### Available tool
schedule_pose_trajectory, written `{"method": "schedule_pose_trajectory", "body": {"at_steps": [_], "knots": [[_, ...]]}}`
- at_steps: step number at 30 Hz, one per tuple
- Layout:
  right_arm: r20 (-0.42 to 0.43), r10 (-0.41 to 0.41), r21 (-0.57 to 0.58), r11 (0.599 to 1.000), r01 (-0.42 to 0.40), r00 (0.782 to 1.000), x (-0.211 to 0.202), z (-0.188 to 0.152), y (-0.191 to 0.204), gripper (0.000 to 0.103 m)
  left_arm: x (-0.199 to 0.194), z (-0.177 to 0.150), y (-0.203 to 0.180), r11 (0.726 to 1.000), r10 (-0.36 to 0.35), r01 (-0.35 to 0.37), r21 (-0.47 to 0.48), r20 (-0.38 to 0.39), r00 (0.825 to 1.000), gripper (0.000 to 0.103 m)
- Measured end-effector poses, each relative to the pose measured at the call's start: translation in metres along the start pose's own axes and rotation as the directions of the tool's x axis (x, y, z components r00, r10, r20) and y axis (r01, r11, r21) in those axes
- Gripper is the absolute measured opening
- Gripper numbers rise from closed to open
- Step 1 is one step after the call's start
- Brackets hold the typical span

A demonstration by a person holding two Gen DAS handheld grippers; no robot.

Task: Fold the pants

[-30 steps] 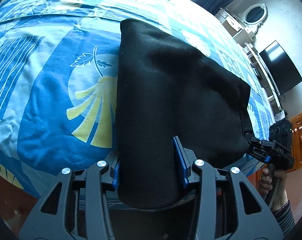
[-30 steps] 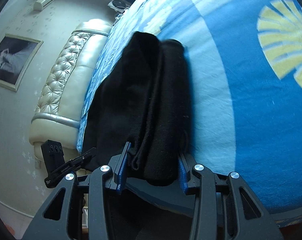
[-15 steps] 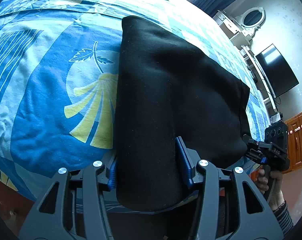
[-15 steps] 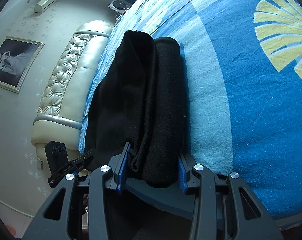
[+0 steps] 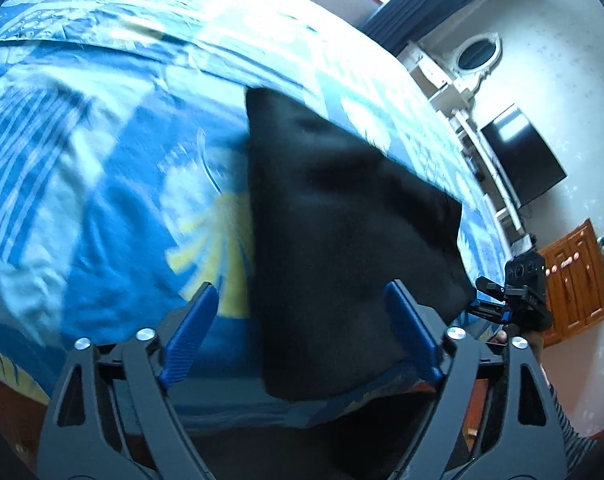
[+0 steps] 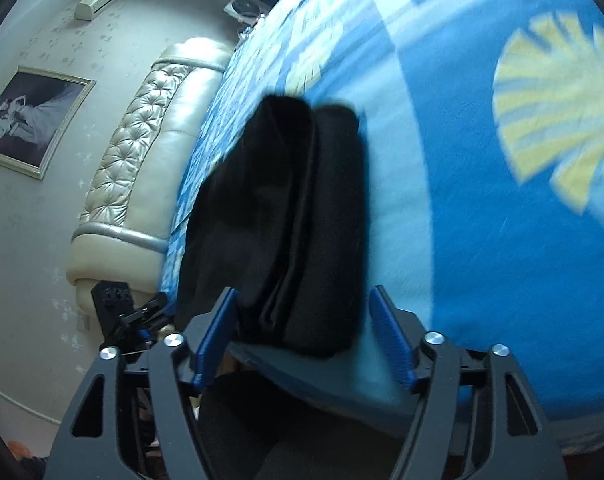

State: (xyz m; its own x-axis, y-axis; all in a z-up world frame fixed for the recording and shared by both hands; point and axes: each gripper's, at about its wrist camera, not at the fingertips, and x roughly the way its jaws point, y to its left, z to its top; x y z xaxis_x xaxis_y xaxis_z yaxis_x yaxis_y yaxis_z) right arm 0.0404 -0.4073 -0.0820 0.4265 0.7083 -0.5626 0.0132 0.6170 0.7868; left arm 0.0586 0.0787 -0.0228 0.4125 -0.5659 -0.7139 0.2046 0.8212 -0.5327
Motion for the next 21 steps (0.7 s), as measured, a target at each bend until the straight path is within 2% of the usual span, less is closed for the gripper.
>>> {"method": "schedule_pose_trajectory", "body": {"at_steps": [3,7,14,16,17,18,20,21], "knots": [[0.028,0.003,0.018,1.000,-0.003,1.000,0.005,0.026,-0.004,0.072,0.014,0.028,0.017,0.999,-0.017,0.017,-0.039,-0.006,1.000,0.087],[0.020,0.019,0.031,0.999,-0.020,1.000,0.031,0.063,-0.008,0.072,0.044,0.062,0.021,0.999,-0.025,0.024,-0.049,-0.015,1.000,0.087],[-0.008,0.052,0.035,0.998,-0.052,0.999,0.063,0.088,-0.009,0.072,0.091,0.097,0.021,0.999,-0.035,0.033,-0.032,-0.062,0.997,0.087],[-0.017,0.026,0.011,1.000,-0.026,1.000,0.065,0.087,-0.006,0.059,0.098,0.099,0.023,0.999,-0.042,0.040,-0.035,-0.072,0.997,0.085],[-0.026,0.005,0.002,1.000,-0.005,1.000,0.067,0.086,-0.007,0.048,0.100,0.100,0.024,0.999,-0.039,0.037,-0.030,-0.071,0.997,0.069],[-0.027,0.004,-0.001,1.000,-0.004,1.000,0.067,0.084,-0.009,0.042,0.102,0.100,0.024,0.999,-0.038,0.037,-0.021,-0.076,0.996,0.056],[-0.020,0.005,-0.010,1.000,-0.005,1.000,0.065,0.082,-0.009,0.038,0.106,0.099,0.021,1.000,-0.021,0.021,0.005,-0.093,0.995,0.044],[-0.011,0.004,-0.016,1.000,-0.005,1.000,0.064,0.081,-0.007,0.036,0.106,0.099,0.018,1.000,-0.009,0.012,0.028,-0.088,0.996,0.041]]}}
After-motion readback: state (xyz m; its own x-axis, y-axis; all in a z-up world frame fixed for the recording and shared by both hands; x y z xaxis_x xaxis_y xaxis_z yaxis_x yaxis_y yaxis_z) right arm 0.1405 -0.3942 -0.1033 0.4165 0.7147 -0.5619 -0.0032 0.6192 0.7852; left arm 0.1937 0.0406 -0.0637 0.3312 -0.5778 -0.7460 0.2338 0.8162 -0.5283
